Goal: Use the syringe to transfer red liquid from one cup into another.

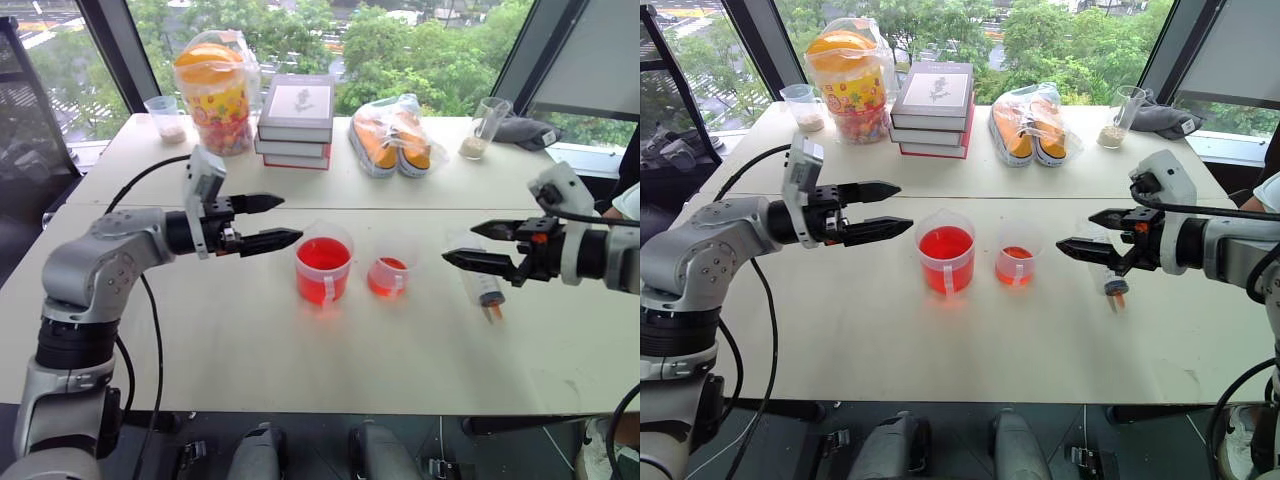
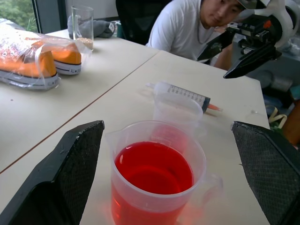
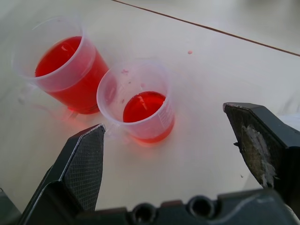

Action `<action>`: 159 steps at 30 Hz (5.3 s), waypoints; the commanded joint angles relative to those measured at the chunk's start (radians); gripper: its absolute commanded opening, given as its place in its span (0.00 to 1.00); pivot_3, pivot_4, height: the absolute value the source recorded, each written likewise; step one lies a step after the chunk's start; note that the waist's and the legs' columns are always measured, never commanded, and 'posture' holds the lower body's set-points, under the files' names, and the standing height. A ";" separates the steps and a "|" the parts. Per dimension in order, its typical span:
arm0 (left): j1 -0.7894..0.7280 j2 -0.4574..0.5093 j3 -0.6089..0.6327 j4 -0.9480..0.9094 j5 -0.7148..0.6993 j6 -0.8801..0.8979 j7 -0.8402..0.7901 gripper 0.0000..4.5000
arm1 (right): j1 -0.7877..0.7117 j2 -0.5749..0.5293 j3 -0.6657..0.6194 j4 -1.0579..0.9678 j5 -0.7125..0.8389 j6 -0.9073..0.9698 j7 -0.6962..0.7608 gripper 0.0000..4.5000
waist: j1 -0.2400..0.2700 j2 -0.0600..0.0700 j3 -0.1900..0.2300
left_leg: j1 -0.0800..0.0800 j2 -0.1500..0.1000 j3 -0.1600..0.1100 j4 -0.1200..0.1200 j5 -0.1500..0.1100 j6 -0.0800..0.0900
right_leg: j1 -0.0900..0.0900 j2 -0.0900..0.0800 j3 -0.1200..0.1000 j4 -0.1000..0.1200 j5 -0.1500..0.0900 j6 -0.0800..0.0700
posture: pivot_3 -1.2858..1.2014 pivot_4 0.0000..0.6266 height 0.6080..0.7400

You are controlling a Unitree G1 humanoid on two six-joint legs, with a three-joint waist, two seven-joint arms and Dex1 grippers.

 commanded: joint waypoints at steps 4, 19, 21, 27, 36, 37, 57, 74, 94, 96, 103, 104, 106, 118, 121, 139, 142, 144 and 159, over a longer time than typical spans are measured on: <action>-0.023 -0.024 0.020 -0.014 -0.023 -0.013 0.010 1.00 | -0.007 -0.043 -0.010 0.011 -0.003 -0.027 0.008 0.98 | 0.000 0.000 0.000 | 0.000 0.000 0.000 0.000 0.000 0.000 | 0.000 0.000 0.000 0.000 0.000 0.000 | 0.52 0.24 1.00; -0.033 -0.037 0.015 -0.006 -0.026 -0.014 0.000 1.00 | 0.022 -0.053 -0.035 -0.005 0.004 -0.025 -0.023 0.98 | 0.000 0.000 0.000 | 0.000 0.000 0.000 0.000 0.000 0.000 | 0.000 0.000 0.000 0.000 0.000 0.000 | 0.52 0.24 1.00; -0.036 -0.038 0.009 -0.002 -0.020 -0.017 -0.004 1.00 | 0.020 -0.056 -0.028 0.002 -0.003 -0.028 -0.029 0.98 | 0.000 0.000 0.000 | 0.000 0.000 0.000 0.000 0.000 0.000 | 0.000 0.000 0.000 0.000 0.000 0.000 | 0.52 0.24 1.00; -0.035 -0.050 -0.002 -0.005 -0.013 -0.019 0.000 1.00 | -0.040 -0.076 0.039 0.089 -0.038 -0.004 -0.056 0.98 | -0.001 0.000 0.000 | 0.000 0.000 0.000 0.000 0.000 0.000 | 0.000 0.000 0.000 0.000 0.000 0.000 | 0.52 0.24 1.00; -0.032 -0.088 -0.001 0.005 -0.017 -0.037 -0.002 1.00 | -0.519 0.026 0.455 0.711 -0.309 -0.021 -0.046 0.98 | -0.005 0.000 0.000 | 0.000 0.000 0.002 0.000 0.000 0.000 | -0.002 0.001 0.002 0.000 -0.001 -0.003 | 0.52 0.24 1.00; -0.039 -0.092 -0.002 0.011 -0.018 -0.040 -0.003 1.00 | -0.556 0.050 0.495 0.789 -0.341 -0.036 -0.025 0.98 | -0.004 0.000 0.000 | 0.000 0.000 0.002 0.000 0.000 0.000 | -0.002 0.001 0.002 0.000 -0.001 -0.002 | 0.52 0.24 1.00; 0.050 -0.094 0.025 -0.106 -0.037 -0.050 0.081 1.00 | -0.716 0.310 0.740 1.475 -0.763 -0.382 0.255 0.98 | -0.006 0.000 0.000 | -0.001 0.000 0.003 -0.001 0.000 0.000 | -0.003 0.001 0.002 0.003 0.001 0.001 | 0.52 0.24 1.00; 0.004 -0.029 0.016 -0.047 -0.047 -0.037 0.035 1.00 | -0.757 0.288 0.210 0.996 -0.601 -0.225 0.027 0.33 | -0.008 0.003 0.001 | -0.001 0.000 0.003 -0.001 0.000 0.000 | -0.004 0.000 0.002 0.003 0.001 0.001 | 0.52 0.24 1.00; -0.187 0.058 0.001 0.115 -0.018 -0.016 -0.105 1.00 | -0.191 0.953 0.092 0.089 -0.182 -0.585 -0.101 0.33 | -0.007 0.000 -0.001 | -0.001 0.000 0.000 -0.001 0.000 -0.001 | -0.001 0.000 -0.002 0.002 0.001 0.001 | 0.52 0.24 1.00; -0.199 0.051 -0.005 0.110 -0.022 -0.007 -0.106 1.00 | -0.132 0.963 0.167 0.107 -0.229 -0.667 -0.089 0.33 | -0.008 0.000 -0.001 | -0.001 0.000 0.000 -0.001 0.001 -0.001 | -0.002 0.000 -0.001 0.003 0.001 0.001 | 0.52 0.24 1.00; -0.244 0.020 -0.019 0.089 -0.060 0.040 -0.121 1.00 | -0.023 0.943 0.315 0.210 -0.351 -0.897 -0.073 0.33 | -0.006 0.000 -0.001 | 0.000 0.000 0.000 0.000 0.001 -0.001 | -0.001 0.001 -0.001 0.003 0.001 0.001 | 0.52 0.24 1.00; -0.251 0.015 -0.024 0.086 -0.065 0.043 -0.127 1.00 | -0.016 0.939 0.324 0.220 -0.361 -0.918 -0.073 0.33 | -0.006 -0.001 -0.001 | 0.000 0.000 0.000 0.000 0.001 -0.001 | -0.001 0.001 -0.001 0.003 0.001 0.001 | 0.52 0.24 1.00; -0.260 0.005 -0.026 0.083 -0.074 0.053 -0.131 1.00 | -0.009 0.935 0.336 0.232 -0.370 -0.945 -0.075 0.33 | -0.005 -0.001 -0.001 | 0.000 0.000 0.000 0.000 0.001 -0.001 | -0.001 0.001 -0.001 0.003 0.001 0.001 | 0.52 0.24 1.00; -0.306 -0.090 -0.099 0.157 -0.007 0.003 -0.141 1.00 | 0.004 0.908 0.363 0.239 -0.378 -0.990 -0.088 0.33 | -0.004 -0.001 -0.001 | 0.000 0.000 0.000 0.000 0.001 -0.001 | -0.001 0.001 -0.001 0.003 0.001 0.001 | 0.52 0.24 1.00; -0.314 -0.120 -0.114 0.178 0.004 -0.004 -0.148 1.00 | 0.005 0.903 0.367 0.233 -0.376 -0.987 -0.093 0.33 | -0.004 -0.001 -0.001 | 0.000 0.000 -0.001 0.000 0.001 -0.001 | -0.001 0.001 -0.001 0.003 0.001 0.001 | 0.52 0.24 1.00; -0.372 -0.202 -0.104 0.266 0.076 -0.069 -0.161 0.01 | 0.022 0.869 0.389 0.179 -0.351 -0.940 -0.093 0.33 | -0.004 -0.001 -0.001 | 0.000 0.000 -0.001 0.000 0.001 -0.001 | -0.001 0.001 -0.001 0.003 0.001 0.001 | 0.52 0.24 1.00; -0.384 -0.196 -0.098 0.286 0.106 -0.102 -0.155 0.01 | 0.027 0.866 0.394 0.174 -0.343 -0.925 -0.088 0.33 | -0.003 -0.001 -0.001 | 0.000 0.000 -0.001 0.000 0.001 -0.001 | -0.001 0.001 -0.001 0.003 0.001 0.001 | 0.52 0.24 1.00; -0.399 -0.193 -0.085 0.303 0.110 -0.109 -0.155 0.01 | 0.026 0.864 0.397 0.175 -0.340 -0.920 -0.086 0.33 | -0.003 -0.001 -0.001 | 0.000 0.000 -0.001 0.000 0.001 -0.001 | -0.001 0.001 -0.001 0.003 0.001 0.001 | 0.52 0.24 1.00; -0.472 -0.158 -0.035 0.386 0.145 -0.175 -0.143 0.01 | 0.036 0.859 0.424 0.213 -0.351 -0.920 -0.061 0.33 | -0.004 -0.001 -0.001 | 0.000 0.000 -0.001 0.000 0.001 -0.001 | -0.001 0.001 -0.001 0.003 0.001 0.001 | 0.52 0.24 1.00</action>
